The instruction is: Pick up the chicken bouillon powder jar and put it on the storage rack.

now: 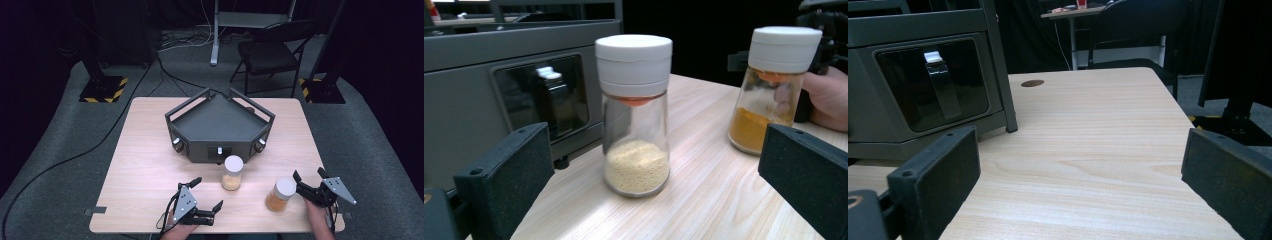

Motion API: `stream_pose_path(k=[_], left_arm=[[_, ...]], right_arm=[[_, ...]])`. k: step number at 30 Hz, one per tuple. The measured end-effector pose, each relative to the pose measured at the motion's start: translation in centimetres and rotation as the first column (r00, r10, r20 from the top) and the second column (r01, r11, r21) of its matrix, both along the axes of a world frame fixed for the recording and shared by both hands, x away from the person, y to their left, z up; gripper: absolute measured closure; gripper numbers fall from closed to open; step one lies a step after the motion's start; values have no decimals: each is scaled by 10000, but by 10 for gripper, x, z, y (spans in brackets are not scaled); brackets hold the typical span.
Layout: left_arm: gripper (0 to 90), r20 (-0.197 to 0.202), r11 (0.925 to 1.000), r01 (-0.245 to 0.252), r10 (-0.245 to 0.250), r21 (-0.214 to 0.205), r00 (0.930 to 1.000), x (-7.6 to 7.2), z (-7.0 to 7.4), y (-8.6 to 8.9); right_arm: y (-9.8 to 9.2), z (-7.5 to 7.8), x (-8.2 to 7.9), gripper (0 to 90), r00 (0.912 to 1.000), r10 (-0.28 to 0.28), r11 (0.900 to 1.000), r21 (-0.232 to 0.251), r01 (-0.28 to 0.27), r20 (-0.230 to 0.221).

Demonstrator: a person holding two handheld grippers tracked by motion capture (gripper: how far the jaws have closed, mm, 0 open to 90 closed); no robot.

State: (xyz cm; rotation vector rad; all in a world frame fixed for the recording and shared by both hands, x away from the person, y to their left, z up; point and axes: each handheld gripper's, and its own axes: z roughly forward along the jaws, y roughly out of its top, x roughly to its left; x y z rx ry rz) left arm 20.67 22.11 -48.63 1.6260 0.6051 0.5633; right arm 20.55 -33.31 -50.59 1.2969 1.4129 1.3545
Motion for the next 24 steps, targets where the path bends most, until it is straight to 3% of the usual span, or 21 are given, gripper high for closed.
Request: stream_pose_path(k=[10, 24], left_arm=[[17, 14, 9993, 143, -144, 349, 9999, 12, 5, -11], [8, 181, 9999, 108, -109, 103, 9998, 29, 16, -23]], right_arm=[[0, 1, 1, 15, 10000, 28, 10000, -37, -28, -31], [1, 1, 0, 15, 10000, -5, 10000, -75, 4, -37]])
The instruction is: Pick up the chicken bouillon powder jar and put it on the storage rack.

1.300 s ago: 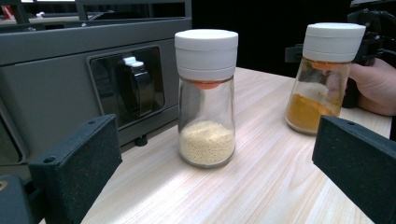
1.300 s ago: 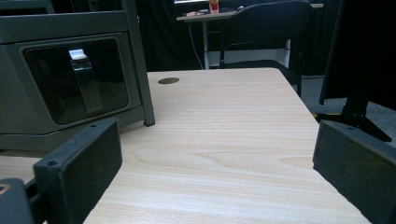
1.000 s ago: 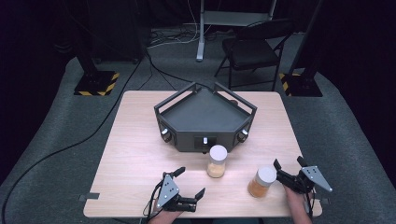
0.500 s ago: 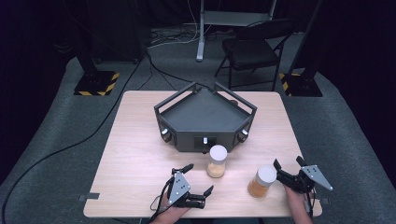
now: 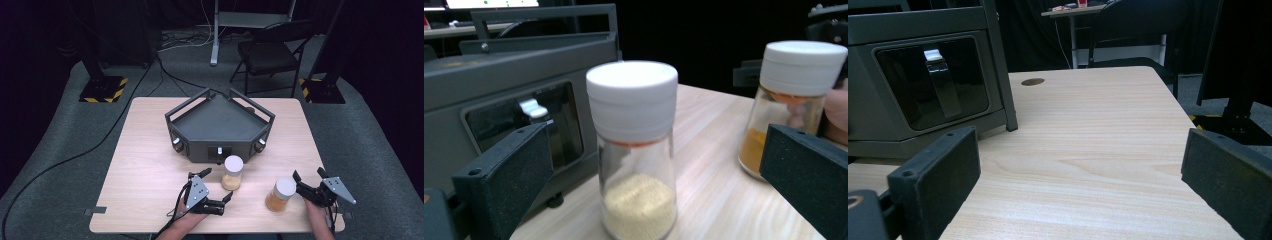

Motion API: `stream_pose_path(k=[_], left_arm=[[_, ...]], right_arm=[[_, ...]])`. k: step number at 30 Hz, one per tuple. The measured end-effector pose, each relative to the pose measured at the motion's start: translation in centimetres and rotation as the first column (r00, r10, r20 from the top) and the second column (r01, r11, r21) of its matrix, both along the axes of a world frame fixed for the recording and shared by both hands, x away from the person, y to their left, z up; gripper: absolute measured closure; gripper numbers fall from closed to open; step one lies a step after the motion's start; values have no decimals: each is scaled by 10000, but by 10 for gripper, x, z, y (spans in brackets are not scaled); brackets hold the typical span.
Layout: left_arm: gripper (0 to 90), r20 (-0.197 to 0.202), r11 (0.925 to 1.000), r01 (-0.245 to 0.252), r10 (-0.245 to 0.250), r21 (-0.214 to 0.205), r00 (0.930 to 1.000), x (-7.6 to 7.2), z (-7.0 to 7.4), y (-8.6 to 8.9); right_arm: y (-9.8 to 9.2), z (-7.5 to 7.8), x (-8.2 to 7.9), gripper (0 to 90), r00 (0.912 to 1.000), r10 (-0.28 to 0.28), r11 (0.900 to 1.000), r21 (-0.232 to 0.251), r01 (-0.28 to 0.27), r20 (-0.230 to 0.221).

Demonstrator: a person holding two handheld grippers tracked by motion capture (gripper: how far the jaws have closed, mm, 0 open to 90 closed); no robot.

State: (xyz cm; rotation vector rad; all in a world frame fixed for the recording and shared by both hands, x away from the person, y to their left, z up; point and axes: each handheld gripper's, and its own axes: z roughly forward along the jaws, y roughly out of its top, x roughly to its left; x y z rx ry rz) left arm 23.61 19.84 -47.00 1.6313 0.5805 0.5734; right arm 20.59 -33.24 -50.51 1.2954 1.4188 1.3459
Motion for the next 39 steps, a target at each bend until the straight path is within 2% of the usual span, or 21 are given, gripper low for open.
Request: stream_pose_path(k=[5, 11, 23, 32, 39], left_arm=[[7, 81, 10000, -9, 9, 54, 10000, 6, 3, -4], [7, -20, 10000, 22, -22, -22, 10000, 17, 8, -7], [7, -151, 9999, -131, 131, -19, 9998, 24, 7, -14], [7, -121, 9999, 32, -31, 152, 9999, 35, 12, -27], [7, -308, 9997, 51, -43, 252, 9995, 43, 15, -32]], right_arm=[[0, 0, 0, 15, 10000, -2, 10000, 28, 2, -23], [-1, 0, 0, 15, 10000, 15, 10000, 54, -15, -29], [-1, 1, 1, 15, 10000, 15, 10000, 66, -15, -75], [-1, 1, 1, 14, 10000, 13, 9999, 106, -12, -98], [-2, 1, 1, 13, 9999, 43, 9999, 127, -42, -111]])
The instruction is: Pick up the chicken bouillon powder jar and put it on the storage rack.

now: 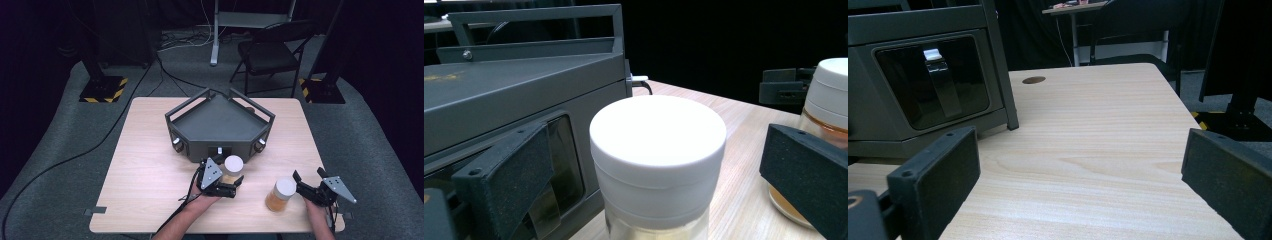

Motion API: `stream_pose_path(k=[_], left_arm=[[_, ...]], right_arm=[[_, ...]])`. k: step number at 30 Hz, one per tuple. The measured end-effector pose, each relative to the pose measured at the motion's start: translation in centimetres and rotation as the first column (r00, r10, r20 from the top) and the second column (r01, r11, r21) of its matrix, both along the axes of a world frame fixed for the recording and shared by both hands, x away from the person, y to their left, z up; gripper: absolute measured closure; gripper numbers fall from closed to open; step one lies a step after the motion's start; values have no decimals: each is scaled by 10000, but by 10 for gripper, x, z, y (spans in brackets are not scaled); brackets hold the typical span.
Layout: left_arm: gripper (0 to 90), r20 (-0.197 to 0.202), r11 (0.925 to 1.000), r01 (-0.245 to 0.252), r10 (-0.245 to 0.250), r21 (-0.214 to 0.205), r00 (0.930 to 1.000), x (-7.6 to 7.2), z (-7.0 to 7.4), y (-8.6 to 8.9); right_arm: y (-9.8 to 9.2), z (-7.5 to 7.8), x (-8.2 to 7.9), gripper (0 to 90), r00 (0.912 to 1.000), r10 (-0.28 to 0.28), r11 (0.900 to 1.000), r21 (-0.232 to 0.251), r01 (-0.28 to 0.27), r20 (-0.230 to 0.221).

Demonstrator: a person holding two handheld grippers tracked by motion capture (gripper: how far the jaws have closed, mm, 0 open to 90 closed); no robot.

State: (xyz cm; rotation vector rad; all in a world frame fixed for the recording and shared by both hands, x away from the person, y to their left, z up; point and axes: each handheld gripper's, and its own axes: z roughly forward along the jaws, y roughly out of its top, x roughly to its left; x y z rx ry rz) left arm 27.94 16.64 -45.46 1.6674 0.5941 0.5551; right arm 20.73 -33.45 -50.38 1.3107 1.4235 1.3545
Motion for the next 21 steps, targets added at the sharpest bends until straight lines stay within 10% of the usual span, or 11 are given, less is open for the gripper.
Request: stream_pose_path(k=[13, 18, 21], left_arm=[[57, -521, 9993, 79, -61, 353, 9986, 12, 4, -14], [332, -538, 9976, 215, -180, 659, 9984, 16, 9, -15], [338, -655, 9980, 206, -167, 596, 9977, 17, 10, -15]], right_arm=[[-3, 1, 1, 11, 9999, 85, 9999, 118, -84, -77], [-3, 1, 1, 11, 9999, 97, 9999, 132, -96, -88], [-3, 1, 2, 10, 9999, 91, 9998, 162, -89, -109]])
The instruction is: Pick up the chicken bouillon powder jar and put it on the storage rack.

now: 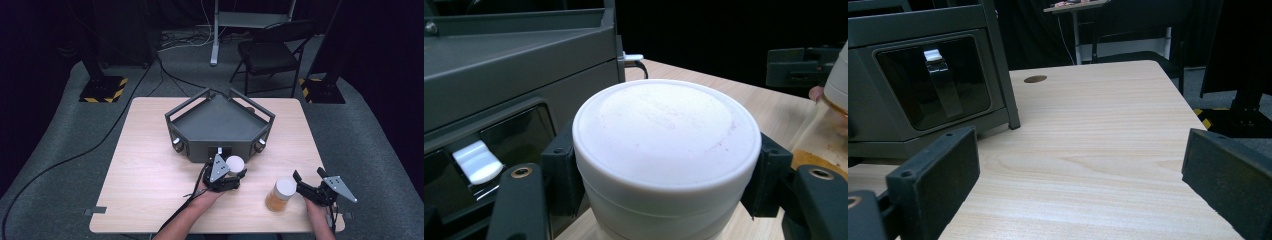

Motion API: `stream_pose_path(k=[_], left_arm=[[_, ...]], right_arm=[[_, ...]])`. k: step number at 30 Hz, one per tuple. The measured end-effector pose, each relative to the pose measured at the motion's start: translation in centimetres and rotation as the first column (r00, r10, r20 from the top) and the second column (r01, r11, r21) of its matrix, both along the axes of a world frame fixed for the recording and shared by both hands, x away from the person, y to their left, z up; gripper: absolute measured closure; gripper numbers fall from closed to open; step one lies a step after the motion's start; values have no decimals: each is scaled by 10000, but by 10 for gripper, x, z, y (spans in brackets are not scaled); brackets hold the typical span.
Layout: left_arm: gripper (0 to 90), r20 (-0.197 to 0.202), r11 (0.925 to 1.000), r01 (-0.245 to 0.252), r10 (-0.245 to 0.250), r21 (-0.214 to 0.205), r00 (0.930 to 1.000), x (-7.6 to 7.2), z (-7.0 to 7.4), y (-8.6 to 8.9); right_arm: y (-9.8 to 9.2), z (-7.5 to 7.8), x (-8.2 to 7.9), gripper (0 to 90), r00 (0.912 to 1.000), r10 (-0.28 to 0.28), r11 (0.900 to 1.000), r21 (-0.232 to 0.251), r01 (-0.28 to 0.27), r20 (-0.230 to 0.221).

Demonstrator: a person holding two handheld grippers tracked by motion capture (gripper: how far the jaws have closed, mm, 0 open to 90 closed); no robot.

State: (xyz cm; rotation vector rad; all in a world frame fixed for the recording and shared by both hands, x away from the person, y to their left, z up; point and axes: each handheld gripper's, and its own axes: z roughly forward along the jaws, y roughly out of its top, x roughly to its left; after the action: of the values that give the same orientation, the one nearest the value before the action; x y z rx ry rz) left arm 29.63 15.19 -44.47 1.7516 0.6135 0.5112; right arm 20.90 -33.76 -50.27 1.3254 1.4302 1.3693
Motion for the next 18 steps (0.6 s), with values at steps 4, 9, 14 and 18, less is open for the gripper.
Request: stream_pose_path(k=[4, 9, 14, 18], left_arm=[[339, -5, 10000, -6, 5, -35, 10000, 0, -1, 1], [339, -8, 10000, 47, -47, -21, 10000, 1, 0, 1], [340, -31, 9998, 168, -168, 70, 9999, 3, 2, 2], [340, -7, 9995, 243, -243, 185, 9997, 4, 4, 2]], right_arm=[[0, 0, 0, 10, 10000, -11, 10000, -20, 11, 1], [0, 0, 0, 10, 10000, -13, 10000, -23, 13, 4], [0, 0, 0, 10, 10000, -3, 10000, -14, 3, 1], [0, 0, 0, 10, 10000, -13, 10000, 28, 13, -8]])
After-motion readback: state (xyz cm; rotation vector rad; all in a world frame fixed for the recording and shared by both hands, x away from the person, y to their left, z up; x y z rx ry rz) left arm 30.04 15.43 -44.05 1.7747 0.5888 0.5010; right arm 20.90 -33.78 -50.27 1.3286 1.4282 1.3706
